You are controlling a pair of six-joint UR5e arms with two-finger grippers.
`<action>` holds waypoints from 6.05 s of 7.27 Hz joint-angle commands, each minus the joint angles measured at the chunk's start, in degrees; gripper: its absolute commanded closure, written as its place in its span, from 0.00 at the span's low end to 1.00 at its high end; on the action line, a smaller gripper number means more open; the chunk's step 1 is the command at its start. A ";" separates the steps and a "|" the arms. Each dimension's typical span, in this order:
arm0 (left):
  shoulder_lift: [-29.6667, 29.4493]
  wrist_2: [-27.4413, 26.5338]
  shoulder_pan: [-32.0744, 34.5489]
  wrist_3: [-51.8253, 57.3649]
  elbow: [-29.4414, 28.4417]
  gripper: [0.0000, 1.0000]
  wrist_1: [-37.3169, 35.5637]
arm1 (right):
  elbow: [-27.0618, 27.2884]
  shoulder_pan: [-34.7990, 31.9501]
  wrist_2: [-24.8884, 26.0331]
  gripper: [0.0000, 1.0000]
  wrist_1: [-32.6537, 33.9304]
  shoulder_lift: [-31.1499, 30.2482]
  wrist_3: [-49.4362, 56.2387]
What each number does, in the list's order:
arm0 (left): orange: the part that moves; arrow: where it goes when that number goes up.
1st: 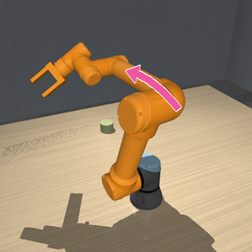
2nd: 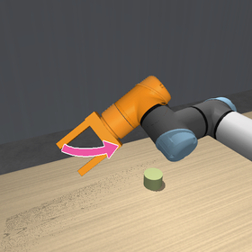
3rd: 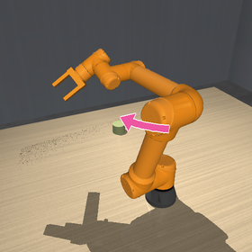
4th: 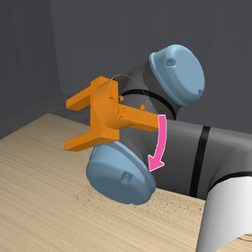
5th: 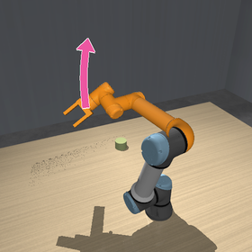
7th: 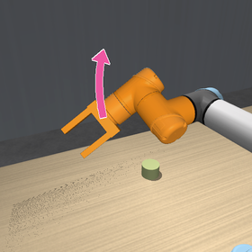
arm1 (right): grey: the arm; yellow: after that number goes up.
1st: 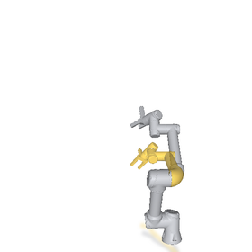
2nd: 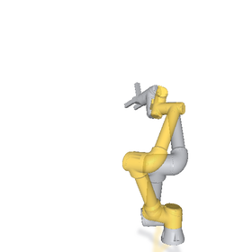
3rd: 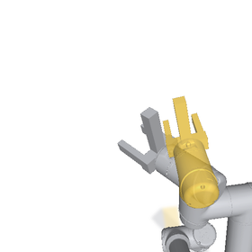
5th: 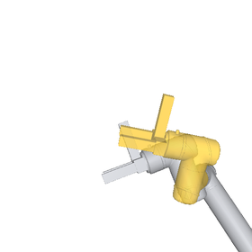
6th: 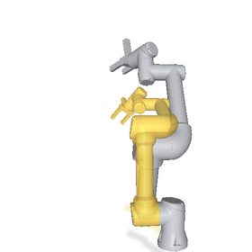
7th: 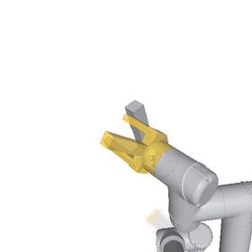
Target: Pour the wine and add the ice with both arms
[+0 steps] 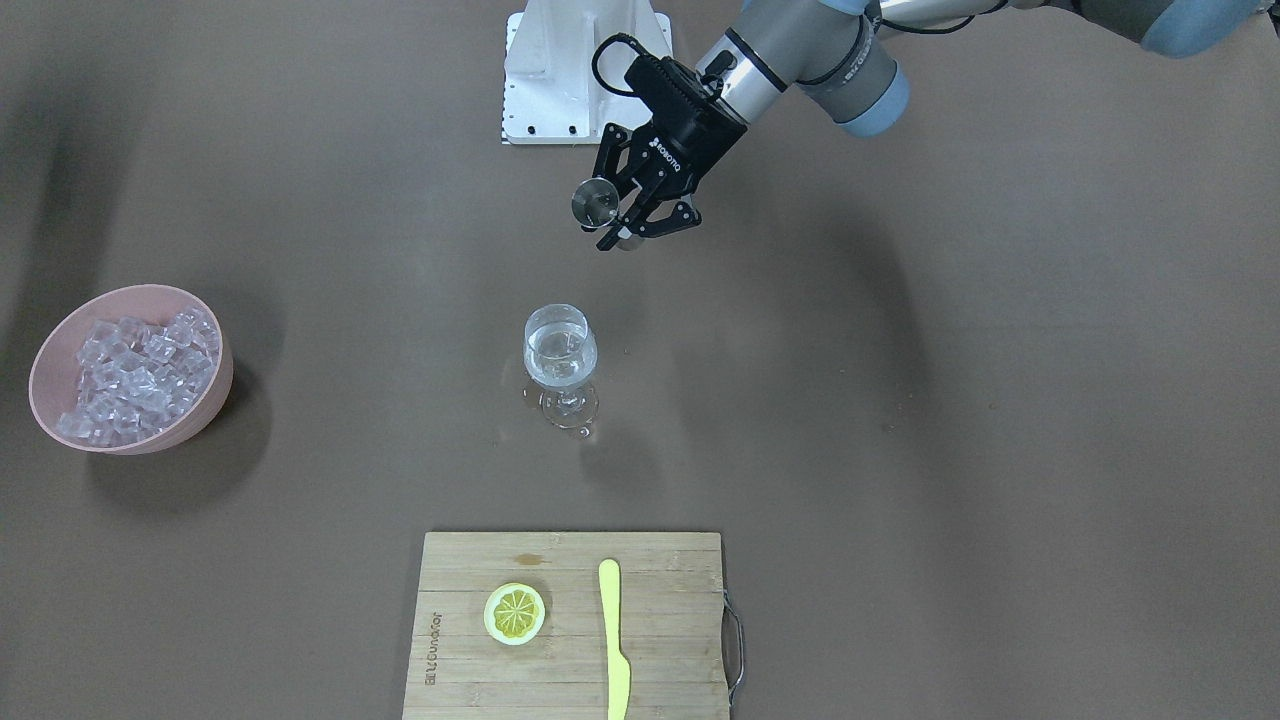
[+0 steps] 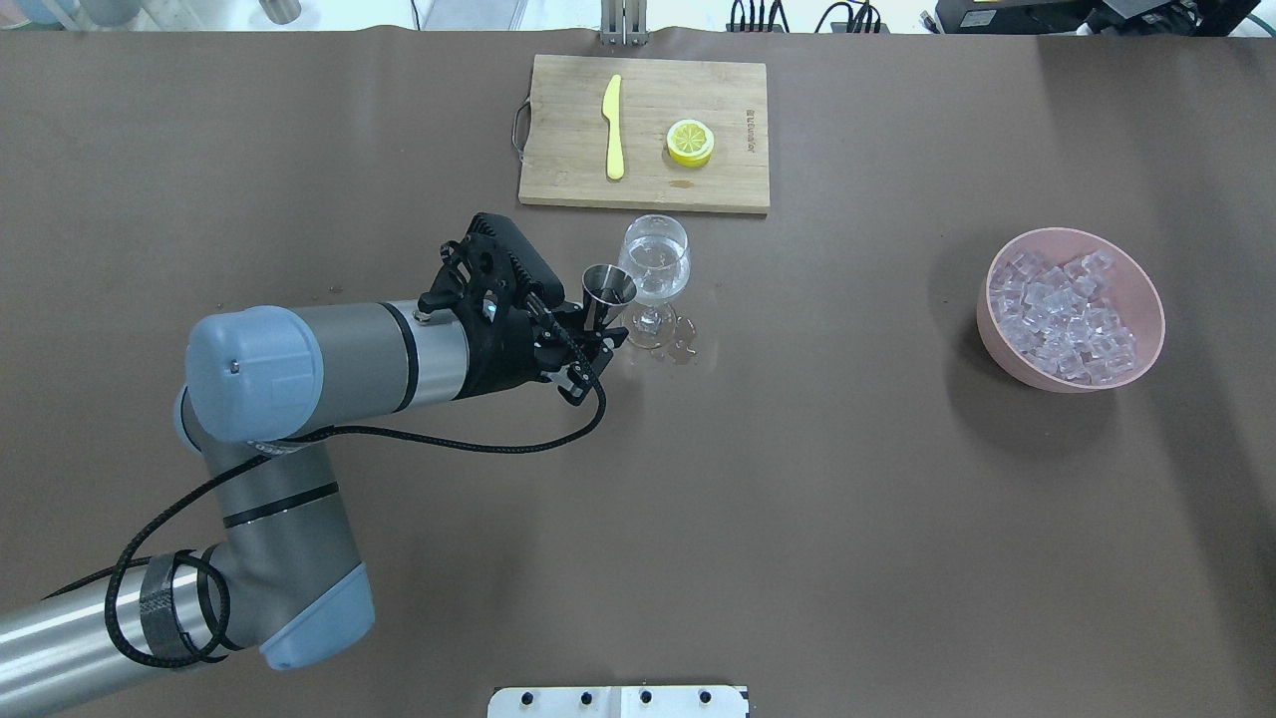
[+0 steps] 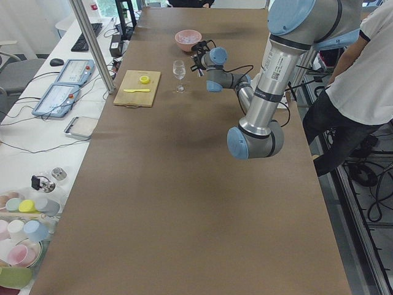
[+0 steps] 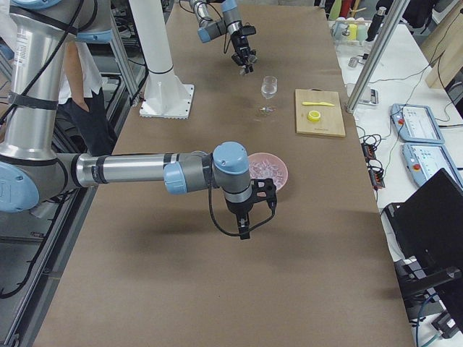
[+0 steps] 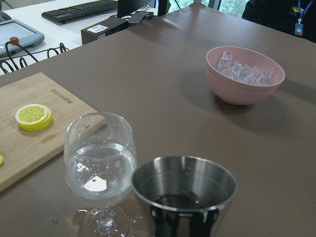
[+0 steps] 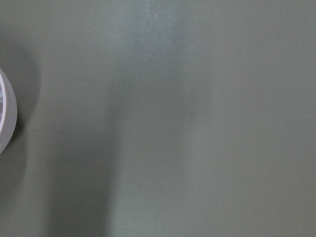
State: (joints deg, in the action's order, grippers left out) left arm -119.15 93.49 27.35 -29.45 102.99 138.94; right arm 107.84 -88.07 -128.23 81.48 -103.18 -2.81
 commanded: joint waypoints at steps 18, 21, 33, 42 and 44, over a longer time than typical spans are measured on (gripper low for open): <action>-13.03 6.26 4.73 5.18 -5.34 1.00 -32.30 | 0.00 0.00 0.00 0.00 0.00 -0.53 0.00; -15.83 6.17 4.73 7.21 -5.25 1.00 -39.16 | 0.00 0.00 0.00 0.00 0.00 -0.61 0.00; -23.31 5.56 6.05 13.62 -5.52 1.00 -58.94 | 0.08 0.00 0.00 0.00 0.00 -0.61 0.00; -26.39 0.81 5.96 16.70 -8.50 1.00 -66.08 | 0.00 0.00 0.00 0.00 0.00 -0.70 0.00; -26.74 -0.58 5.79 16.88 -8.68 1.00 -67.22 | -0.18 0.00 -0.09 0.00 0.00 -0.70 -0.09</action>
State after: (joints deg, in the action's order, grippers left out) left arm -145.70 93.91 33.23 -12.68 94.44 72.17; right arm 107.79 -88.07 -128.25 81.47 -103.89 -2.83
